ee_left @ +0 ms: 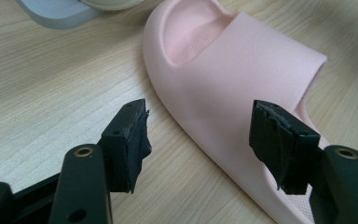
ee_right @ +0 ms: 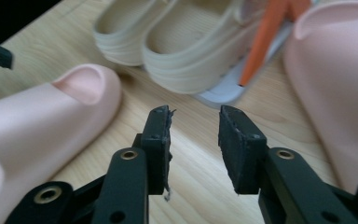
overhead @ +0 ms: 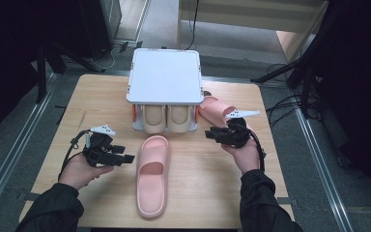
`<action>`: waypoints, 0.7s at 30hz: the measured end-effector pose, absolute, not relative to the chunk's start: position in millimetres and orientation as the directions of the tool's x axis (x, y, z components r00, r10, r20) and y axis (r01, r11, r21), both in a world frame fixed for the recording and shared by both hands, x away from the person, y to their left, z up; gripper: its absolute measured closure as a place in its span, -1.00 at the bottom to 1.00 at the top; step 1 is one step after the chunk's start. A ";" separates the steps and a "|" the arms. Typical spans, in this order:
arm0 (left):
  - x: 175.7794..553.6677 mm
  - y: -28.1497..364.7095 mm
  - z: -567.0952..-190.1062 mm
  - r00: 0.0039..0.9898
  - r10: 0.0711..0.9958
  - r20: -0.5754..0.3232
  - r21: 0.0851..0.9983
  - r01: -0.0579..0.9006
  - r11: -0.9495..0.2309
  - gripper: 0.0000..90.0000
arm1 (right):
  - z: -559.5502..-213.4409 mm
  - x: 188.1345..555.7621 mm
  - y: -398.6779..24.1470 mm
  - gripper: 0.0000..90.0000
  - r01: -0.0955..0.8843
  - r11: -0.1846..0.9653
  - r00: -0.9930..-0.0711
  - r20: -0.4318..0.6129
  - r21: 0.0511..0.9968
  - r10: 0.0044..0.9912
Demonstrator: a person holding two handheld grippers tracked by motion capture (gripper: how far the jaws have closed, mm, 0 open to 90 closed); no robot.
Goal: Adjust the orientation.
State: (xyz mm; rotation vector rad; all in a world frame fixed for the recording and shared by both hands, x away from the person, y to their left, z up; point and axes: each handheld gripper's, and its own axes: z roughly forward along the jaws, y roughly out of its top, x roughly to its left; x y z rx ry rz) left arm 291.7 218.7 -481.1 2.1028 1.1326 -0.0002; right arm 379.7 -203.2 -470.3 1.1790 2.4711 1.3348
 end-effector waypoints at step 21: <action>281.3 222.7 -484.6 0.595 0.733 -0.329 0.589 0.736 -0.333 -0.19 | -489.4 440.7 -249.5 0.28 0.659 0.246 -0.582 0.276 0.710 0.765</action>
